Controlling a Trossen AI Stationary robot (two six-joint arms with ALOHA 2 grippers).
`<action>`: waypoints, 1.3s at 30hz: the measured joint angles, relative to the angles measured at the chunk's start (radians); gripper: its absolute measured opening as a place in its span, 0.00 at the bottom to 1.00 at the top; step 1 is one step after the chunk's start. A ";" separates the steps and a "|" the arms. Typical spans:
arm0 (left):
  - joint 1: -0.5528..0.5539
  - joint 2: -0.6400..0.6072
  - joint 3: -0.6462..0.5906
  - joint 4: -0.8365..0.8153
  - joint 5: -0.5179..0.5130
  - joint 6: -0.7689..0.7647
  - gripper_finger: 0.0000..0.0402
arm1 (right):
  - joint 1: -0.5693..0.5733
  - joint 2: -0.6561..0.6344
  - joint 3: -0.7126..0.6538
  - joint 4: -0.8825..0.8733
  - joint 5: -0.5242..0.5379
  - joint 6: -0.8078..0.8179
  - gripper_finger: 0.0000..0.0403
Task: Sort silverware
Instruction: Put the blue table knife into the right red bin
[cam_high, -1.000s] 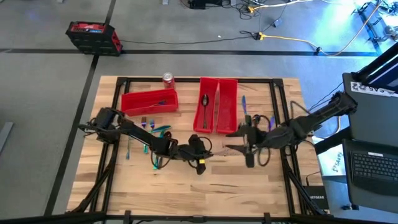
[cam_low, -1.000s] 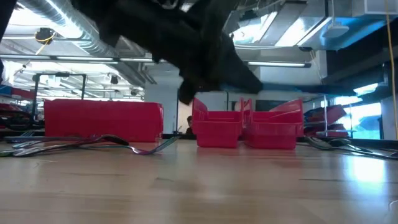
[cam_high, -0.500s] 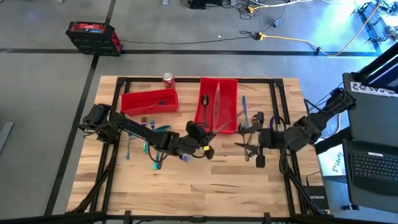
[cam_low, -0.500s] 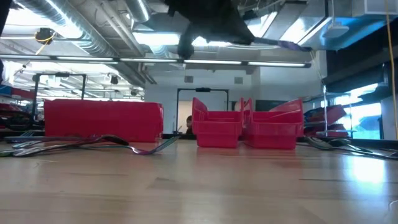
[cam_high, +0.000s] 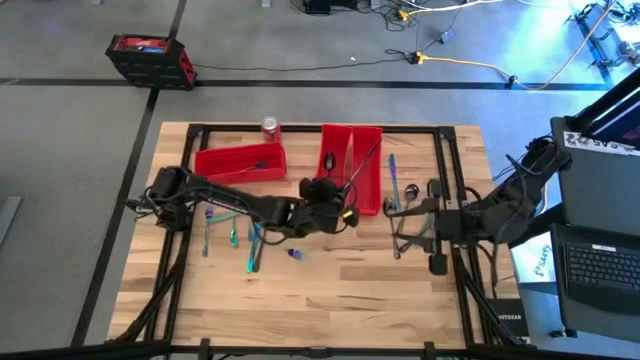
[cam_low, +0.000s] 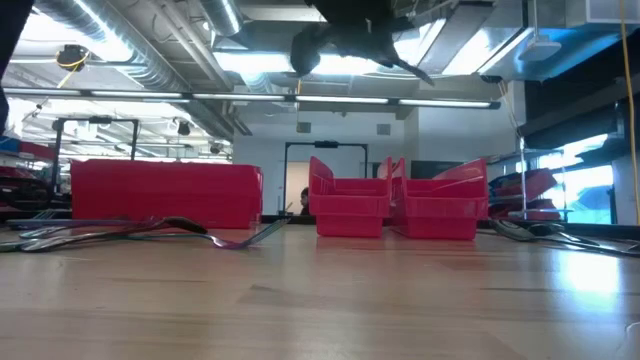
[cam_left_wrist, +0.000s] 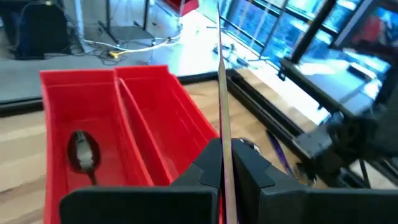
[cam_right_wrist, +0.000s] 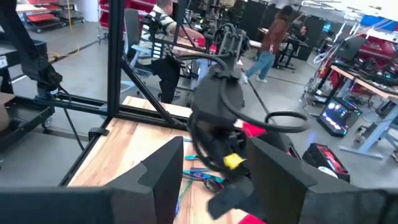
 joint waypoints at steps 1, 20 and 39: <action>0.010 0.002 0.011 -0.001 0.001 -0.007 0.00 | 0.006 -0.004 0.003 -0.007 0.000 0.000 0.40; 0.182 0.192 0.577 -0.502 0.112 0.016 0.00 | 0.043 -0.015 0.004 -0.056 0.034 -0.061 0.40; 0.230 0.383 0.582 -0.527 0.283 -0.112 0.00 | 0.042 -0.028 0.004 -0.136 0.149 -0.053 0.40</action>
